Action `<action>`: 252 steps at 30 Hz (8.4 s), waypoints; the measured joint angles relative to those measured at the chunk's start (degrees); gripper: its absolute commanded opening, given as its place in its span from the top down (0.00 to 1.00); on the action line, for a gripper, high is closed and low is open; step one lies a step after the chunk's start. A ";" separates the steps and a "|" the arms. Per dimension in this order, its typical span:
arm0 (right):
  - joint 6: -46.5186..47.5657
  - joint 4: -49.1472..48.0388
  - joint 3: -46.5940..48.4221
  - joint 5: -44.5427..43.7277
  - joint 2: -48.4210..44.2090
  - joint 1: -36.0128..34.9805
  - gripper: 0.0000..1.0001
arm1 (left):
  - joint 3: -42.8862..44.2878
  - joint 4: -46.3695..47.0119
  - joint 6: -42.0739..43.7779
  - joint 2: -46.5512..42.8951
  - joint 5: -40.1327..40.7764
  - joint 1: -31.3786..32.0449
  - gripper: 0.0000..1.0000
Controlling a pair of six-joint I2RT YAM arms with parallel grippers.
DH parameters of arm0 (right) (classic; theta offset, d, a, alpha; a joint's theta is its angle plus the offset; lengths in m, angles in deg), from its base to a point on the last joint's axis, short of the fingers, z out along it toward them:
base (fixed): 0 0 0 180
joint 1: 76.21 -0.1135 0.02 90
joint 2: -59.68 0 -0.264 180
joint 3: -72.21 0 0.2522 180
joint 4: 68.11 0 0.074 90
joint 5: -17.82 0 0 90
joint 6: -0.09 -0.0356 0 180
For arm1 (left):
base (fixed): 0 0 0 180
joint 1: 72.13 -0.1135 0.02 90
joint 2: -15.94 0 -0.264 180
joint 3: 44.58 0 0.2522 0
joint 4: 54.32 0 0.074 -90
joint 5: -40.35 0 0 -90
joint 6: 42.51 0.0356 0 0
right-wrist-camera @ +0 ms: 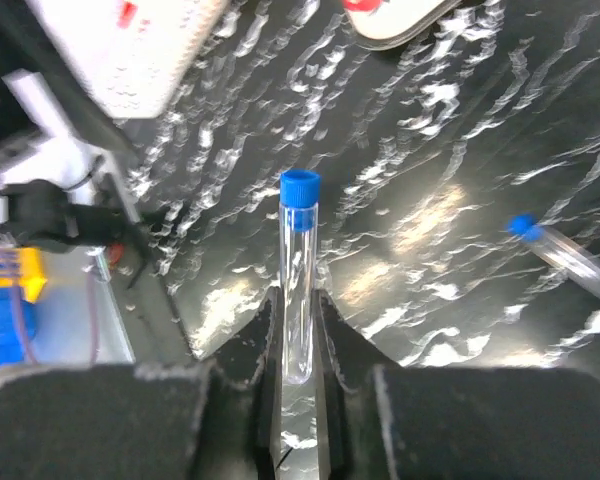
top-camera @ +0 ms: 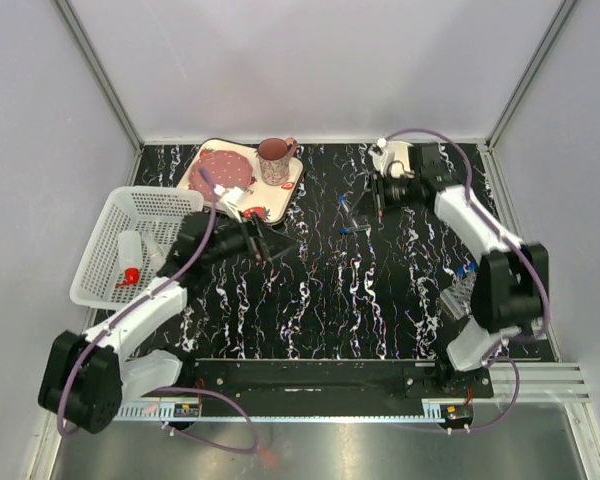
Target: Organize the chemistry lab equipment
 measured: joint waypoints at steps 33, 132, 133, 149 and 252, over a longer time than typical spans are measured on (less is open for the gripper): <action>-43.17 -42.51 -36.37 3.54 -30.58 5.31 0.92 | 23.12 10.05 -10.10 29.42 28.98 29.92 0.42; 14.43 28.68 -4.46 7.93 -22.18 3.45 0.83 | 11.85 -5.60 13.55 10.45 10.80 28.13 0.16; 14.91 28.98 -4.46 6.75 -23.85 5.86 0.83 | 11.85 -7.43 14.67 8.83 11.50 27.32 0.14; 34.47 40.41 -7.19 -10.16 -35.43 41.09 0.83 | 10.34 -35.74 25.11 -8.94 18.95 6.38 0.02; 43.69 13.94 -41.88 -9.90 -44.72 49.92 0.49 | 11.69 -42.21 31.69 -11.39 19.58 2.10 0.01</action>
